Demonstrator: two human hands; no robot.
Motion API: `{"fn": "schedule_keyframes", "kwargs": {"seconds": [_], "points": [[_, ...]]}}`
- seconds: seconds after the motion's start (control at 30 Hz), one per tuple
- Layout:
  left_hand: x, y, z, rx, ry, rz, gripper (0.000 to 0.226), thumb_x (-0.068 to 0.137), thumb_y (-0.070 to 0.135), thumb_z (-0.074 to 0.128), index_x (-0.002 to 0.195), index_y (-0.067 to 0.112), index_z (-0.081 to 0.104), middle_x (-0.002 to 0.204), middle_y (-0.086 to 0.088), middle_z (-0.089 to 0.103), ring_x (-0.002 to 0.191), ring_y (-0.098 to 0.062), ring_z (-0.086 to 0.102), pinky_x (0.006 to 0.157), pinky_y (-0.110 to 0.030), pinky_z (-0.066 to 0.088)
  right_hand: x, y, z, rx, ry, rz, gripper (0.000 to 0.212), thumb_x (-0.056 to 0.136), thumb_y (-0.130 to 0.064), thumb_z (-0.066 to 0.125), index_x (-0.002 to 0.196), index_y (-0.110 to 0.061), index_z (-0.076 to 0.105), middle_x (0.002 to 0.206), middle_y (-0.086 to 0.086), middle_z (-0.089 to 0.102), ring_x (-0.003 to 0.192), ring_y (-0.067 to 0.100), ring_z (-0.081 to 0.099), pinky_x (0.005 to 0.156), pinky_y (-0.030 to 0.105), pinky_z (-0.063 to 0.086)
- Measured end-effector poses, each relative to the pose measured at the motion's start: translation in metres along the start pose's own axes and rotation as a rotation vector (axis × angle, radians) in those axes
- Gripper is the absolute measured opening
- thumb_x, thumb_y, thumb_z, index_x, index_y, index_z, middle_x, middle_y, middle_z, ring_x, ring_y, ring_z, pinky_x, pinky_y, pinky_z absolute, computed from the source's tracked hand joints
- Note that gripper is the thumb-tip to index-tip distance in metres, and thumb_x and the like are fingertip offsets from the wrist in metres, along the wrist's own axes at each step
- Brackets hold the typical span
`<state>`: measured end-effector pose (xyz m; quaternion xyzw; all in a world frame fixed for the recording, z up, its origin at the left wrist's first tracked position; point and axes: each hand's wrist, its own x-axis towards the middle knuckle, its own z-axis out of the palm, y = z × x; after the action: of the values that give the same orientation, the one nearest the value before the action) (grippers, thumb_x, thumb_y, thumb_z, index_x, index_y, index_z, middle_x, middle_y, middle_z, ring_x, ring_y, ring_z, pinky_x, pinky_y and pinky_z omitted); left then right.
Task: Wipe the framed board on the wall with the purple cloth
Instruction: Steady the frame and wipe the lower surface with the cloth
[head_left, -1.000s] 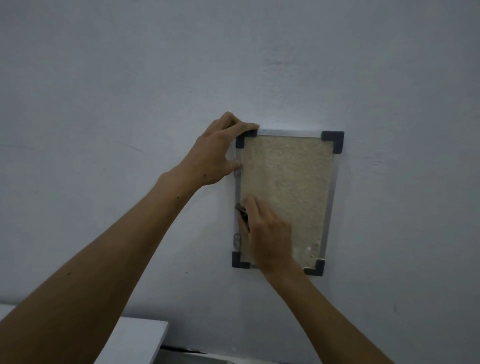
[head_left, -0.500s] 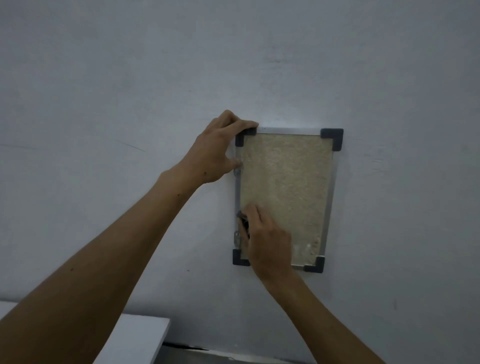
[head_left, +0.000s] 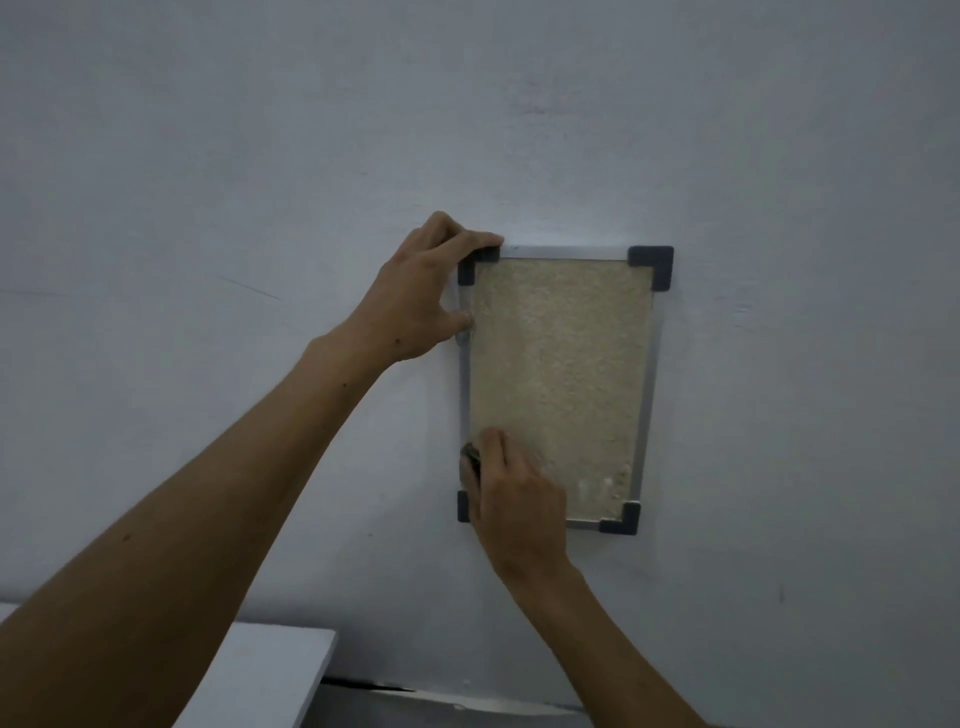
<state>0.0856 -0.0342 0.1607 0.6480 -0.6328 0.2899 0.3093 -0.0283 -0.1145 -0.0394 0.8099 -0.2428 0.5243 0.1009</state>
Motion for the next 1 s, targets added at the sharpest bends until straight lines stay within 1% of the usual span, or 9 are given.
{"fn": "schedule_keyframes", "kwargs": {"seconds": [0.1,0.2,0.27,0.37,0.43,0.67,0.73,0.87,1.0], "points": [[-0.001,0.001,0.001,0.010,0.012,-0.005,0.079,0.072,0.020,0.084,0.142,0.024,0.047,0.125,-0.002,0.044,0.118,-0.019,0.046,0.099,-0.040,0.050,-0.001,0.012,-0.005,0.066,0.072,0.191,0.024,0.098,-0.039,0.063,0.095,-0.015,0.060,0.081,-0.002,0.060,0.057,0.012,0.055,0.044,0.027,0.051],[0.000,0.001,0.005,0.031,0.050,-0.007,0.082,0.068,0.022,0.086,0.140,0.024,0.047,0.124,-0.002,0.043,0.116,-0.017,0.044,0.097,-0.033,0.047,-0.007,0.011,-0.002,0.068,0.146,0.323,0.023,0.096,-0.033,0.068,0.095,-0.014,0.055,0.078,-0.001,0.058,0.056,0.010,0.055,0.042,0.023,0.050],[0.000,0.002,0.009,0.042,0.068,-0.011,0.084,0.066,0.025,0.088,0.139,0.024,0.048,0.124,-0.002,0.043,0.116,-0.017,0.043,0.094,-0.028,0.043,-0.010,0.002,0.002,0.027,0.115,0.266,0.021,0.096,-0.031,0.069,0.093,-0.013,0.058,0.077,-0.001,0.059,0.055,0.009,0.054,0.042,0.022,0.048],[0.002,0.002,0.013,0.051,0.098,-0.019,0.086,0.062,0.030,0.091,0.137,0.024,0.048,0.123,-0.002,0.042,0.111,-0.012,0.040,0.090,-0.026,0.039,-0.012,-0.003,0.007,-0.003,0.064,0.095,0.020,0.098,-0.033,0.065,0.092,-0.014,0.062,0.078,0.000,0.060,0.056,0.012,0.054,0.041,0.026,0.049],[0.002,0.003,0.015,0.057,0.109,-0.019,0.087,0.061,0.030,0.091,0.136,0.025,0.049,0.121,-0.001,0.042,0.108,-0.010,0.037,0.087,-0.026,0.040,-0.011,0.004,0.006,-0.007,0.063,0.080,0.021,0.099,-0.034,0.064,0.093,-0.014,0.061,0.078,0.000,0.060,0.054,0.012,0.053,0.040,0.027,0.049],[0.005,0.004,0.018,0.075,0.130,-0.020,0.086,0.059,0.033,0.091,0.134,0.025,0.049,0.121,-0.003,0.042,0.109,-0.013,0.039,0.085,-0.031,0.046,-0.018,0.035,-0.009,0.053,0.205,0.490,0.024,0.099,-0.033,0.061,0.097,-0.013,0.049,0.084,0.003,0.057,0.057,0.013,0.058,0.038,0.021,0.044],[0.005,0.004,0.018,0.083,0.126,-0.019,0.086,0.060,0.033,0.091,0.134,0.025,0.049,0.122,-0.004,0.041,0.110,-0.014,0.039,0.086,-0.032,0.047,-0.018,0.026,-0.007,0.070,0.189,0.443,0.022,0.099,-0.031,0.063,0.096,-0.012,0.052,0.080,0.001,0.057,0.055,0.011,0.055,0.039,0.019,0.042],[0.004,0.006,0.018,0.102,0.112,-0.023,0.091,0.057,0.040,0.092,0.135,0.025,0.047,0.123,-0.004,0.041,0.113,-0.018,0.042,0.086,-0.040,0.053,-0.013,-0.001,0.002,-0.026,0.072,0.217,0.018,0.097,-0.030,0.068,0.090,-0.014,0.062,0.077,-0.001,0.059,0.050,0.009,0.049,0.039,0.022,0.046],[0.003,0.009,0.019,0.134,0.104,-0.039,0.094,0.056,0.045,0.091,0.136,0.027,0.045,0.125,-0.003,0.039,0.115,-0.018,0.041,0.078,-0.045,0.057,-0.015,0.015,-0.003,-0.026,0.079,0.229,0.018,0.097,-0.029,0.067,0.090,-0.014,0.059,0.076,-0.001,0.058,0.051,0.009,0.049,0.040,0.022,0.045]]}}
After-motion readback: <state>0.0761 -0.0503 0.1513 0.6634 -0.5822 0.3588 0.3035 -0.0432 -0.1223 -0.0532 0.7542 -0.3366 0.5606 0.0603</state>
